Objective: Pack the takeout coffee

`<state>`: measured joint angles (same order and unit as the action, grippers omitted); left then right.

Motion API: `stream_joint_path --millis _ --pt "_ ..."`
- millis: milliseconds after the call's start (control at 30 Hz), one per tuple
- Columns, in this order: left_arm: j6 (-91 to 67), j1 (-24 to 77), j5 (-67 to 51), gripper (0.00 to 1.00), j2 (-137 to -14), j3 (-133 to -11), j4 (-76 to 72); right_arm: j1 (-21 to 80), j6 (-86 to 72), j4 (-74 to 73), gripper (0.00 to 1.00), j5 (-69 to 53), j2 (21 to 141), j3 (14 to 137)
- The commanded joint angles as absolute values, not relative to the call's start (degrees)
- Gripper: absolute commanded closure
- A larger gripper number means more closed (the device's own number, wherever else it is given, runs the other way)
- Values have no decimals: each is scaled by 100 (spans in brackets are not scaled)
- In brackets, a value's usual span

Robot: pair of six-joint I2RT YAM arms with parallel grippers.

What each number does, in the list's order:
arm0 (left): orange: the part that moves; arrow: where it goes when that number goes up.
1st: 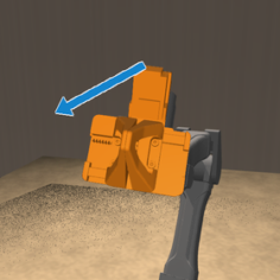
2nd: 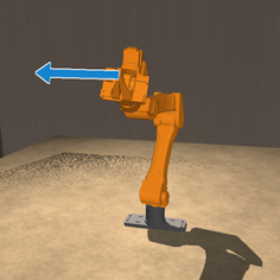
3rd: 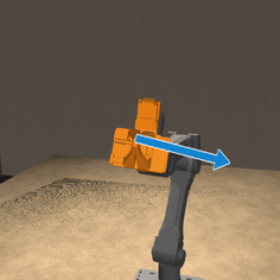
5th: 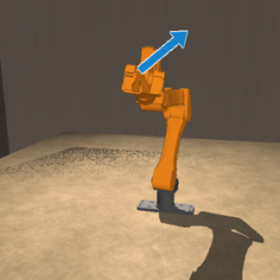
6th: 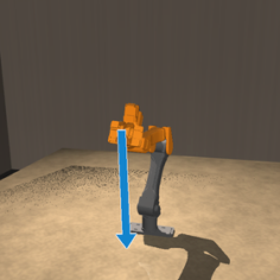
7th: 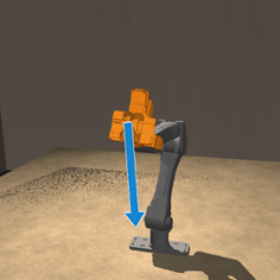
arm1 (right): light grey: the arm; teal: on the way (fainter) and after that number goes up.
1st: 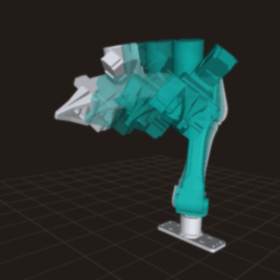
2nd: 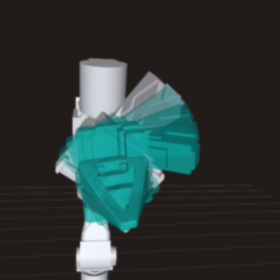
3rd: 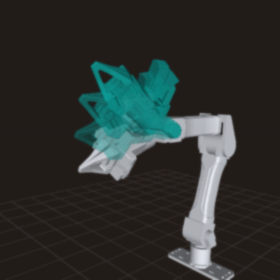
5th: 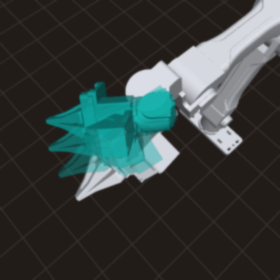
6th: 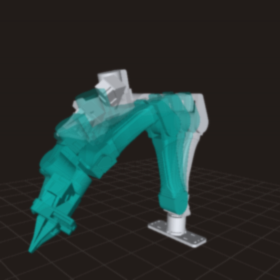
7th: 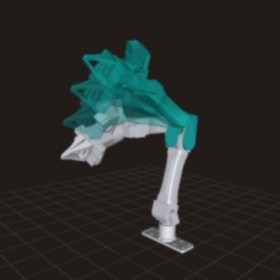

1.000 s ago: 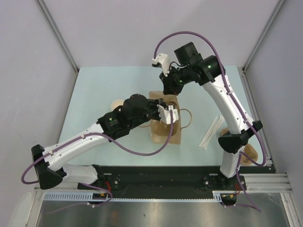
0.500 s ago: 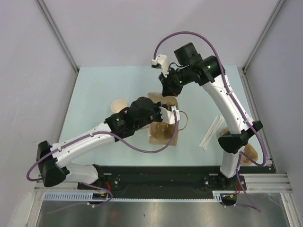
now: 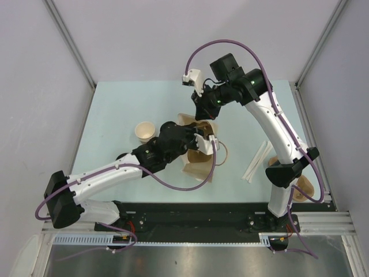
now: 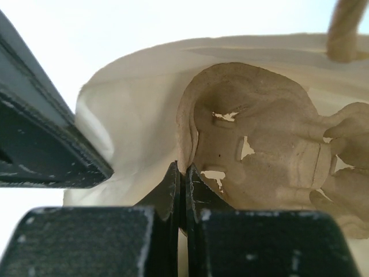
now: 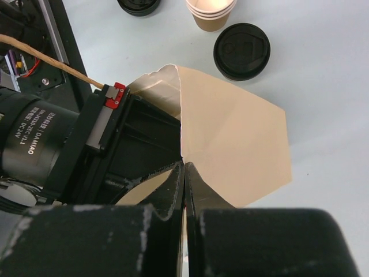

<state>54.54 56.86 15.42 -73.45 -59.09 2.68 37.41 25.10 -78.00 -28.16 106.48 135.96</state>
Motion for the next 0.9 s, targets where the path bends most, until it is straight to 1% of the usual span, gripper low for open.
stream_joint_path --millis 0,200,400,700,867 --pt "5782 5651 1372 100 -7313 -5704 26 3797 2584 -7972 100 -3199 10380 13676" --pt "5827 5643 1090 100 -7269 -5827 569 3762 2593 -7928 100 -3208 10389 13658" --pt "5730 5782 949 100 -7242 -6635 1352 3770 2487 -7831 100 -3006 10389 13632" --pt "5784 5827 1011 100 -7488 -6373 1195 3744 2575 -7910 100 -3427 10362 13641" --pt "5713 5801 949 100 -7471 -6153 889 3683 2672 -7717 100 -3770 10152 13255"
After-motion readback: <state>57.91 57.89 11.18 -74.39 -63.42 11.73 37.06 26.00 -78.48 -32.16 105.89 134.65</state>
